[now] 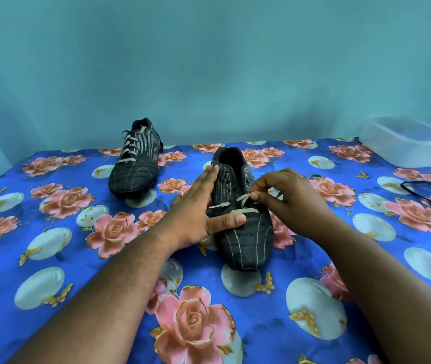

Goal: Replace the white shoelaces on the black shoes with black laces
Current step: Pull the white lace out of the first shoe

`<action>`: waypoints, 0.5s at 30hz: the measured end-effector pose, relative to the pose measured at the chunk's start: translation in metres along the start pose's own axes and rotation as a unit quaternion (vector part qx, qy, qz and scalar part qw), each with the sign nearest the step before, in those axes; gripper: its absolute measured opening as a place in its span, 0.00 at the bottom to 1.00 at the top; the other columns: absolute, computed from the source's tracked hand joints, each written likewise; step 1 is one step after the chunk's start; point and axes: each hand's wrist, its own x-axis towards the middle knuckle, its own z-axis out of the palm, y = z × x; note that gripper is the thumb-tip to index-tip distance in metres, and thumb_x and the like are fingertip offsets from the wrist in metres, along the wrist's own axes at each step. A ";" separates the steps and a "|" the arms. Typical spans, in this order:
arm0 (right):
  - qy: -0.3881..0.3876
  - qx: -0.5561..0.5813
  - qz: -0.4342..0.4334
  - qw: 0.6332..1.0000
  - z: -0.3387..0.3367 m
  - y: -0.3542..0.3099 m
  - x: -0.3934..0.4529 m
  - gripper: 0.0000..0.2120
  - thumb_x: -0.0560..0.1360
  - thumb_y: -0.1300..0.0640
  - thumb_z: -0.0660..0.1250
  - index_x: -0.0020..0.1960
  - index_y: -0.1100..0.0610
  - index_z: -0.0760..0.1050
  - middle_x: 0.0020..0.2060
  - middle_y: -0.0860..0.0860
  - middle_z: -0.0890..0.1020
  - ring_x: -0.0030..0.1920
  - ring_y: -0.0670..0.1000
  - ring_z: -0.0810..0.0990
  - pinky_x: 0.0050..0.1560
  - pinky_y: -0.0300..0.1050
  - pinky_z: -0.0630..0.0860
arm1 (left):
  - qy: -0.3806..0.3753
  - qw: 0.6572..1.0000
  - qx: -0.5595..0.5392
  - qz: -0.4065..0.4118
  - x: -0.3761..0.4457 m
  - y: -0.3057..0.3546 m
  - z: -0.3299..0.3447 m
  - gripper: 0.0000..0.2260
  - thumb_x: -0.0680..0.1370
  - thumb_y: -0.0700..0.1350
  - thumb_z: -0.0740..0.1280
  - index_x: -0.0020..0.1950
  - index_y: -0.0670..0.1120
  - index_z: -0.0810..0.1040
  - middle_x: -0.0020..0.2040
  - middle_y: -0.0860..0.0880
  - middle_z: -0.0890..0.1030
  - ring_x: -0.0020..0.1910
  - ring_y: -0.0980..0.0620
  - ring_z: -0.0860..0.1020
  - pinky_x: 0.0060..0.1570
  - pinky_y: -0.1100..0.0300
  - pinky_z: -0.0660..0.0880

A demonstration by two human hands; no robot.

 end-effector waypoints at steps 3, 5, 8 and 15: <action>0.030 0.008 0.018 0.999 -0.002 0.000 0.001 0.06 0.79 0.48 0.69 0.44 0.40 0.76 0.41 0.35 0.79 0.50 0.45 0.73 0.57 0.58 0.72 | 0.001 1.000 -0.001 -0.002 0.000 0.001 0.000 0.61 0.58 0.86 0.60 0.83 0.59 0.41 0.83 0.61 0.43 0.81 0.63 0.44 0.80 0.42 0.50; 0.053 0.009 0.029 0.998 -0.001 0.000 0.001 0.05 0.80 0.48 0.68 0.44 0.42 0.75 0.42 0.38 0.80 0.50 0.46 0.75 0.56 0.59 0.73 | 0.002 1.000 -0.001 -0.001 0.000 0.001 0.000 0.61 0.58 0.86 0.60 0.83 0.59 0.41 0.83 0.61 0.43 0.81 0.63 0.44 0.80 0.42 0.50; 0.065 0.010 0.048 0.997 -0.001 0.000 0.003 0.05 0.80 0.50 0.68 0.45 0.48 0.77 0.42 0.41 0.80 0.50 0.50 0.76 0.55 0.55 0.74 | 0.004 1.000 -0.004 -0.001 -0.001 0.001 0.000 0.61 0.58 0.85 0.60 0.83 0.59 0.42 0.83 0.61 0.43 0.81 0.63 0.45 0.80 0.42 0.51; 0.083 0.121 0.124 0.981 -0.005 -0.008 0.002 0.06 0.80 0.55 0.69 0.47 0.56 0.79 0.37 0.44 0.79 0.36 0.40 0.74 0.36 0.29 0.66 | 0.000 1.000 -0.017 -0.004 0.002 -0.001 0.002 0.59 0.59 0.84 0.62 0.81 0.62 0.41 0.82 0.64 0.43 0.81 0.59 0.52 0.79 0.41 0.56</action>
